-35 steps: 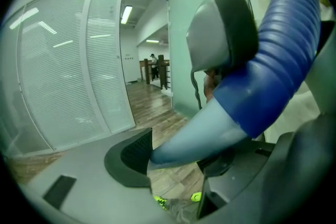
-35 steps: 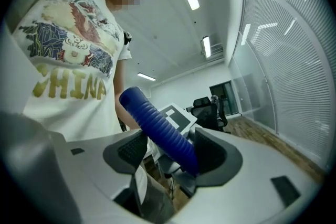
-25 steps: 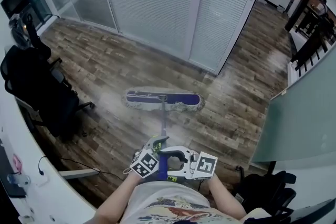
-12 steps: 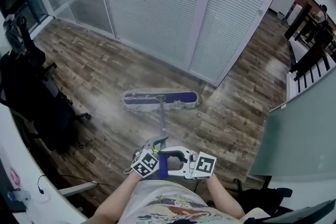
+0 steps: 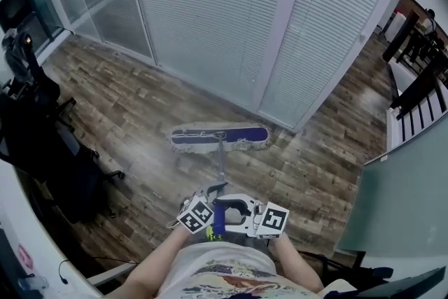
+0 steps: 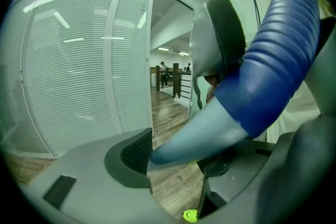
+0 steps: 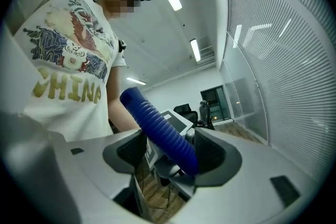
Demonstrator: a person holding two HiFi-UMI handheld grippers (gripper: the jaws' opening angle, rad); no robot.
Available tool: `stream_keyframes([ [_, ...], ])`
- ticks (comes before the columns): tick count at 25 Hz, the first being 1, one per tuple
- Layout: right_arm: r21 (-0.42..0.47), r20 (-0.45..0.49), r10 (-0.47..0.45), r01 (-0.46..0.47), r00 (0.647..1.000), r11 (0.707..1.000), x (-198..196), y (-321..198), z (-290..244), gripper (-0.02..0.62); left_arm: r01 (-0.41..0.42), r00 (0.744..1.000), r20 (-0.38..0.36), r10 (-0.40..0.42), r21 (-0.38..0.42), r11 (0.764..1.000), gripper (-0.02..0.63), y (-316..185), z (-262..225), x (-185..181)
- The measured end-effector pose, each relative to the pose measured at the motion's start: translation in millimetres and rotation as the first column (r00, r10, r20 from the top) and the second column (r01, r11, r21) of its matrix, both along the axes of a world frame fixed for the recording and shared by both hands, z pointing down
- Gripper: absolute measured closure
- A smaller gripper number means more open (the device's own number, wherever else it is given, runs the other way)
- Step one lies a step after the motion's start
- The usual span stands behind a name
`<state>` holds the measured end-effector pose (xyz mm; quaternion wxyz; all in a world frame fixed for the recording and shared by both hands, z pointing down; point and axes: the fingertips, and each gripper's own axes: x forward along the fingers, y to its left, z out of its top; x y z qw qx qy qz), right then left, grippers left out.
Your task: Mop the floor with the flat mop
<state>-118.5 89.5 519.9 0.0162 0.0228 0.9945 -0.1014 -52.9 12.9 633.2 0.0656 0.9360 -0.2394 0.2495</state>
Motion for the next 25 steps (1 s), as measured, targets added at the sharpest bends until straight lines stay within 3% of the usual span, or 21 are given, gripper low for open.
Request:
stream_keyframes([
  [14,0.000,0.011,-0.034,0.034,0.999,0.999,6.0,-159.6,-2.5,0.332,0.021,1.000,-0.008,-0.021,-0.004,1.000,0.403,-160.8,-2.5,4.1],
  [18,-0.005,0.022,-0.043,0.043,0.999,0.999,19.5,-210.5,-9.2,0.332,0.018,0.999,0.028,-0.017,-0.026,0.999,0.403,-209.5,-3.6,14.1],
  [25,-0.006,-0.007,-0.056,0.056,0.998,0.998,33.5,-245.9,-4.4,0.331,0.012,0.999,0.038,-0.011,-0.022,1.000,0.403,-245.9,-1.9,27.9],
])
